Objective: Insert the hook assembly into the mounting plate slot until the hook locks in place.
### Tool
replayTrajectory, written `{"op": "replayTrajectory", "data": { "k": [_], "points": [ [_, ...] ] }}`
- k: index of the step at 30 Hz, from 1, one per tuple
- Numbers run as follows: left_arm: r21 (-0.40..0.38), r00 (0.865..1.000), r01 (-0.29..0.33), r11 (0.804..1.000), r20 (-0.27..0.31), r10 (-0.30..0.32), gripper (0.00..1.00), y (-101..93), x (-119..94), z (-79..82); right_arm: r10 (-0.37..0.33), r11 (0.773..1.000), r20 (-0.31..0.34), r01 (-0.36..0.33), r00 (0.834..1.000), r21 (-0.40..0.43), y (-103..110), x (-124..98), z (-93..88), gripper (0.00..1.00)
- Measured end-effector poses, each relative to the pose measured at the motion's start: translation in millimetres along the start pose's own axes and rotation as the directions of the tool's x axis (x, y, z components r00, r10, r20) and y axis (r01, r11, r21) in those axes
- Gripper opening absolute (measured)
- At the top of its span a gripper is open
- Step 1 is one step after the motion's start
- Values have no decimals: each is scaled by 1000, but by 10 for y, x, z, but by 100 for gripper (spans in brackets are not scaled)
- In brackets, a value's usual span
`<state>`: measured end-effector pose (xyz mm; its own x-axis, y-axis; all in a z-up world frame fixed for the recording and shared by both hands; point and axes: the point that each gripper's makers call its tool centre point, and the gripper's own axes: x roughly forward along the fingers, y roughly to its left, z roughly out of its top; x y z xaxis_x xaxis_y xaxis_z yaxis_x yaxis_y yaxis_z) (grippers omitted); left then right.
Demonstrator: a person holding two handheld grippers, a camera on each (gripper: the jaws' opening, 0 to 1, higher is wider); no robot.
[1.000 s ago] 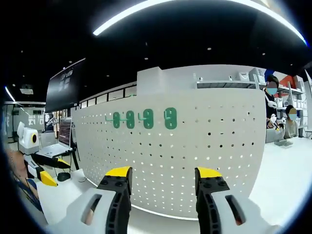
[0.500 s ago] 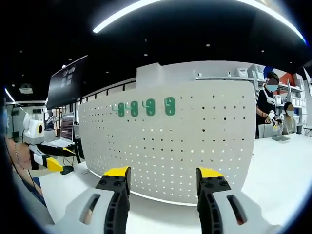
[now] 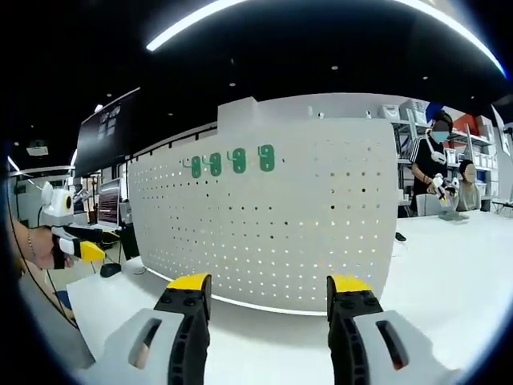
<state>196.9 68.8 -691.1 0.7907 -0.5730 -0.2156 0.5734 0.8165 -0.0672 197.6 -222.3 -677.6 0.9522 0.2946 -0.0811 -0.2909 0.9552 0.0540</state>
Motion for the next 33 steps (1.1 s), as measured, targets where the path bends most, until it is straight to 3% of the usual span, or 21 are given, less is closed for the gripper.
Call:
{"op": "replayTrajectory", "data": {
  "k": [12, 16, 33],
  "points": [
    [8, 1000, 3, 1000, 22, -3, 85, -53, -122, -55, -4, 1000, -12, 4, 1000, 6, 14, -234, -99, 59],
    [-19, 998, 14, 1000, 66, -13, 92, -61, -201, -24, 1, 1000, -11, -1, 1000, 7, 16, -299, -103, 60],
    [2, 998, -53, 999, 43, 53, 100, 66, -534, -189, -12, 1000, -14, 13, 1000, 14, -21, -615, -191, 63]
  ]
}}
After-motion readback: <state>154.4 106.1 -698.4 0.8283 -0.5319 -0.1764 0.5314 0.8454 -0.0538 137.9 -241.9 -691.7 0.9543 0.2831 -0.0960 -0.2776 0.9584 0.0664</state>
